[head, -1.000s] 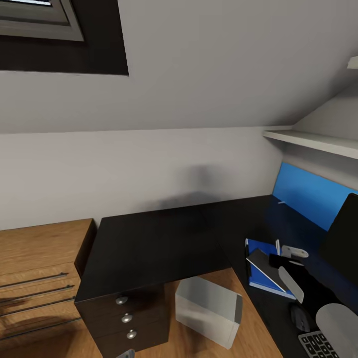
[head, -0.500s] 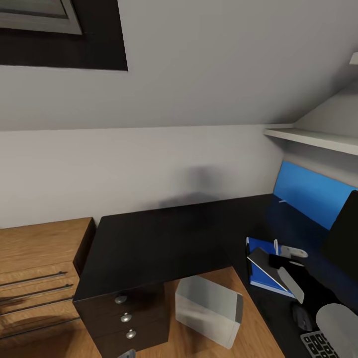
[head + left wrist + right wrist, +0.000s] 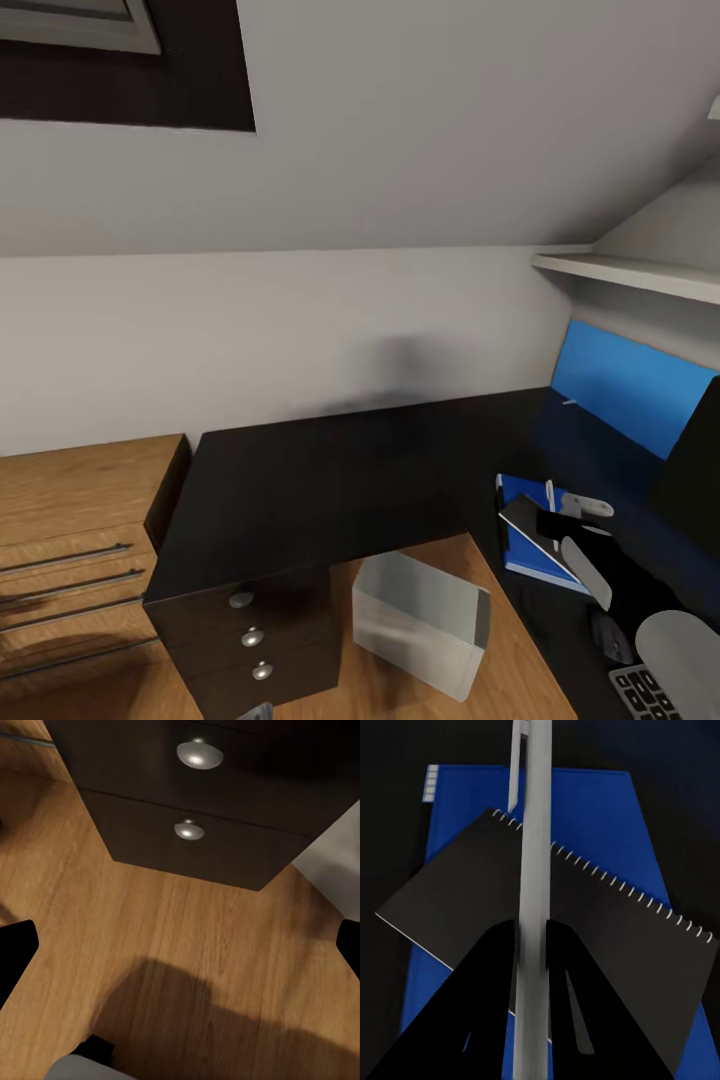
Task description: In the bedroom, organize the workspace by keeping the computer under the desk, ensuring the monitor is on the desk, placing the keyboard on the desk next to the monitor, placing the mouse on the desk next to the keyboard, moving the folder from the swivel chair onto the desk next to the mouse, stacking the notebook on top of the folder with the pen on top of the notebook, and positioning the swivel chair next to the desk.
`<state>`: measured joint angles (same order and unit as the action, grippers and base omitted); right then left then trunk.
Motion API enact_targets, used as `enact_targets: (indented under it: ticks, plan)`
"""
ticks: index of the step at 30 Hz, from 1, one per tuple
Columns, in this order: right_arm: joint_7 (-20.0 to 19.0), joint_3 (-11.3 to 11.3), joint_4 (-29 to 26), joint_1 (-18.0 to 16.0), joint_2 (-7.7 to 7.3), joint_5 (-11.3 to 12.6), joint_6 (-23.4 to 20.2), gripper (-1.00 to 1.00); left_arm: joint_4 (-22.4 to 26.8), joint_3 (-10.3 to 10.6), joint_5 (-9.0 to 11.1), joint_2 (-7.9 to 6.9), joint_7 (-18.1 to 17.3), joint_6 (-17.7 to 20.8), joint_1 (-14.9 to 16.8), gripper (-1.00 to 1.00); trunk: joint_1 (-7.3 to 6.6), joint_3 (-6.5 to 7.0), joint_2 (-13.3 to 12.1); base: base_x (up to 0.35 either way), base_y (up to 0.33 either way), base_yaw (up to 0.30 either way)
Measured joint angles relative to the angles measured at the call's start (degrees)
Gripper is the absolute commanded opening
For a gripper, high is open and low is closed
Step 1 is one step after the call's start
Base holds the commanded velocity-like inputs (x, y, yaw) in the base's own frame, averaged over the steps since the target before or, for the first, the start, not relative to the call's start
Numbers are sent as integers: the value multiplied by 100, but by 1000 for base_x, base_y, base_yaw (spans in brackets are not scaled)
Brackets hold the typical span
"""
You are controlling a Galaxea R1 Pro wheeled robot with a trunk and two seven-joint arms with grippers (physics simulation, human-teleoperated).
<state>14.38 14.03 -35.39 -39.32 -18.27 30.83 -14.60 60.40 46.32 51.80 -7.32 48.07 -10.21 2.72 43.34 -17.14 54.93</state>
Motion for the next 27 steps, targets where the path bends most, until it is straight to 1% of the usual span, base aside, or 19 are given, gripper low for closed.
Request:
enact_targets:
  ticks: [3, 13, 27]
  plan:
    - [0, -1, 0, 0, 0, 0, 0, -100, 0, 0, 0, 0, 3, 0, 0, 100, 66, -54, 120, 0, 0, 0]
    - [0, 1, 0, 0, 0, -1, 0, -100, -8, 0, 3, 0, 2, 0, 0, 100, 67, -55, 122, 0, 0, 0]
    - [0, 1, 0, 0, -2, 0, 0, -100, -9, -7, 4, -12, 6, -4, 0, 100, 374, -306, 683, 0, 0, 0]
